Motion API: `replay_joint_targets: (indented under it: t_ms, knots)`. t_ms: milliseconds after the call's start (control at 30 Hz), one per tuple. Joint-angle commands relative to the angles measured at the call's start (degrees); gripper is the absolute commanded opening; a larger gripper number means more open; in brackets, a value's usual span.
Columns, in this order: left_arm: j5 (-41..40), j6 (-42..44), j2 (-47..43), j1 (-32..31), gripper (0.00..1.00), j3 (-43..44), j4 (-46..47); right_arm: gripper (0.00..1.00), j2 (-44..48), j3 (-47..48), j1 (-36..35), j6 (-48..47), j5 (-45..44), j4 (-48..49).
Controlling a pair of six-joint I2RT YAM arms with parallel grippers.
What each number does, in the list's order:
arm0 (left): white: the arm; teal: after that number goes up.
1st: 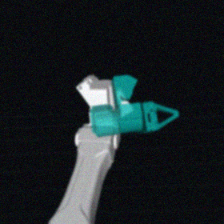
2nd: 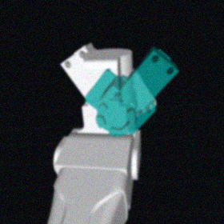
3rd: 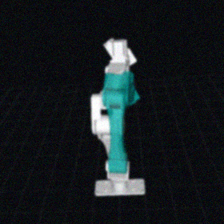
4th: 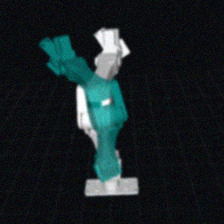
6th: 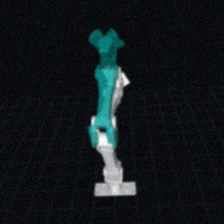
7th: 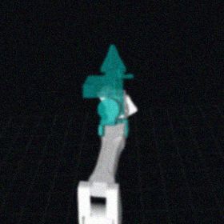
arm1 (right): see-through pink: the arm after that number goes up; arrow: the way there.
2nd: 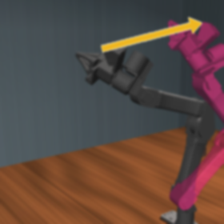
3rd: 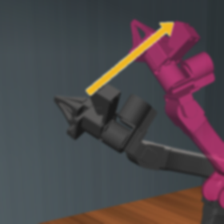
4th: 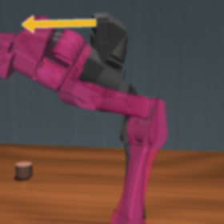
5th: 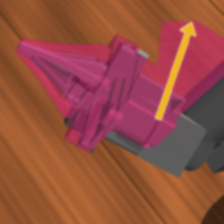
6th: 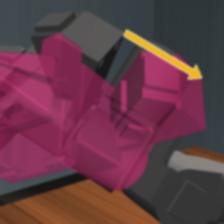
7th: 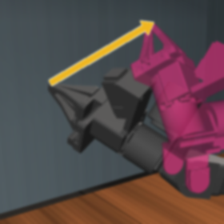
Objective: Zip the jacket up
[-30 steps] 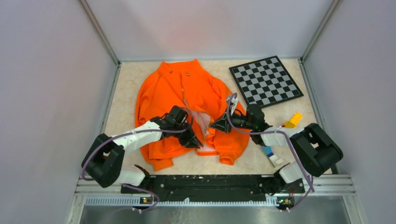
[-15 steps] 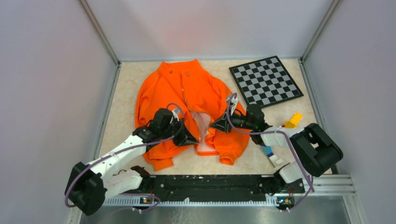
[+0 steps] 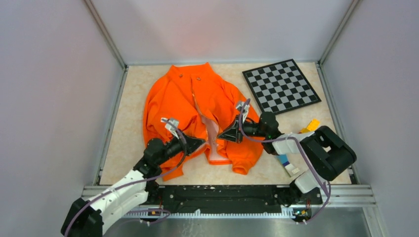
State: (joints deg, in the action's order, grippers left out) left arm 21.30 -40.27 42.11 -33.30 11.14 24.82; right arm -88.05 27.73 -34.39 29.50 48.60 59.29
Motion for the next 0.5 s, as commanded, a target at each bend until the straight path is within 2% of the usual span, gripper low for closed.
replay_joint_targets:
  t_ms: [0, 167, 367, 467]
  knots:
    - [-4.3, 10.5, -6.5, 0.1, 0.00, -5.8, 21.7, 0.00, -1.9, 0.1, -0.6, 3.6, 7.2, 12.4]
    - [-0.2, 17.6, -7.3, 0.1, 0.00, -4.0, 20.6, 0.00, -4.6, 0.0, -0.7, 7.2, 13.3, 23.8]
    - [5.7, 18.0, -4.0, 0.1, 0.00, -4.1, 26.6, 0.00, -8.3, 0.5, -0.7, 11.3, 15.9, 37.5]
    - [7.0, 17.6, -2.3, 0.1, 0.00, -4.8, 29.7, 0.00, -9.6, 1.3, -1.0, 12.2, 16.3, 39.3]
